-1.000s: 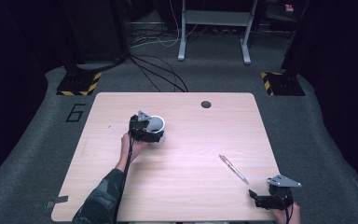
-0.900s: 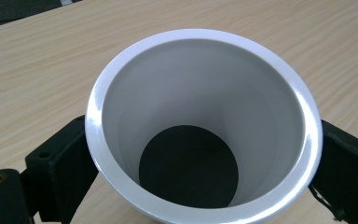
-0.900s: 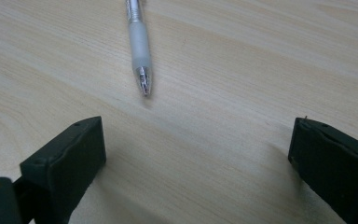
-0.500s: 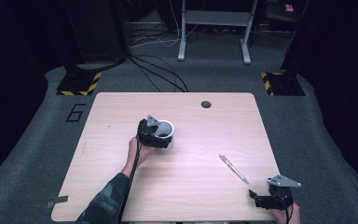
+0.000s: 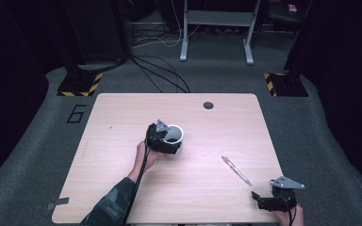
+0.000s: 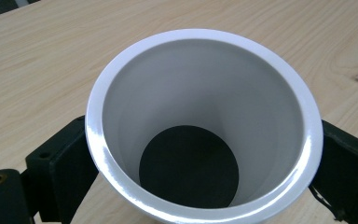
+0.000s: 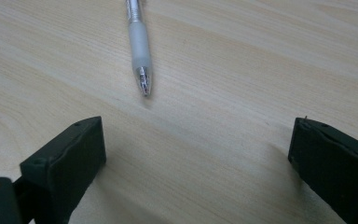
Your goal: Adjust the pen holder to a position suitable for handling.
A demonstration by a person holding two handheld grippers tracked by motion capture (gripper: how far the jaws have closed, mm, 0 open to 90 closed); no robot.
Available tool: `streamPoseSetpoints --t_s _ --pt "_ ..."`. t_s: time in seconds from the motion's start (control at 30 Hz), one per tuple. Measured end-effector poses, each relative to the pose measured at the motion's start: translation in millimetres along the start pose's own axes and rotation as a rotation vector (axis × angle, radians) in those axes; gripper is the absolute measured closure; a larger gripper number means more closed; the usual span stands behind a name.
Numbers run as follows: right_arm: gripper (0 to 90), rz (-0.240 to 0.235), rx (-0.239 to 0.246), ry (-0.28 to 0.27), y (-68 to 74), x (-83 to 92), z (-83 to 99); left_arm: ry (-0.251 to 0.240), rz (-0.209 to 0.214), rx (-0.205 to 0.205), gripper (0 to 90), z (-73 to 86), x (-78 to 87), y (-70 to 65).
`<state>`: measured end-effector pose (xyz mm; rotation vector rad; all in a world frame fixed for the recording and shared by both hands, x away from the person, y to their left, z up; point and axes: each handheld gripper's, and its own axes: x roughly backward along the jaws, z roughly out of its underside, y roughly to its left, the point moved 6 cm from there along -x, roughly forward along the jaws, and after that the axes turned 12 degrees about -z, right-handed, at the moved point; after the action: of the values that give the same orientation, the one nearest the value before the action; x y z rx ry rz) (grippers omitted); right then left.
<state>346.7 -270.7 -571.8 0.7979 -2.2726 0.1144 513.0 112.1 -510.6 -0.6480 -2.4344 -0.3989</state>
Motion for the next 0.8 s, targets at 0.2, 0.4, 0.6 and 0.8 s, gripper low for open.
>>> streamPoseSetpoints --t_s 0.2,0.4,0.6,0.8 --pt "3.4 0.000 0.000 0.000 0.0 0.0 0.0 -0.008 0.019 -0.015 6.3 -1.7 -0.1 -10.8" --pt "3.4 0.000 -0.003 0.001 0.3 -0.1 0.1 -0.013 0.045 -0.022 6.3 -4.4 -0.6 -25.1" --pt "3.4 0.000 -0.003 0.001 0.3 0.0 0.1 -0.020 0.054 -0.024 6.2 -6.5 -1.5 -36.6" --pt "3.4 0.000 0.000 0.000 0.0 0.0 0.0 -0.024 0.062 -0.030 6.2 -7.6 -2.2 -43.9"
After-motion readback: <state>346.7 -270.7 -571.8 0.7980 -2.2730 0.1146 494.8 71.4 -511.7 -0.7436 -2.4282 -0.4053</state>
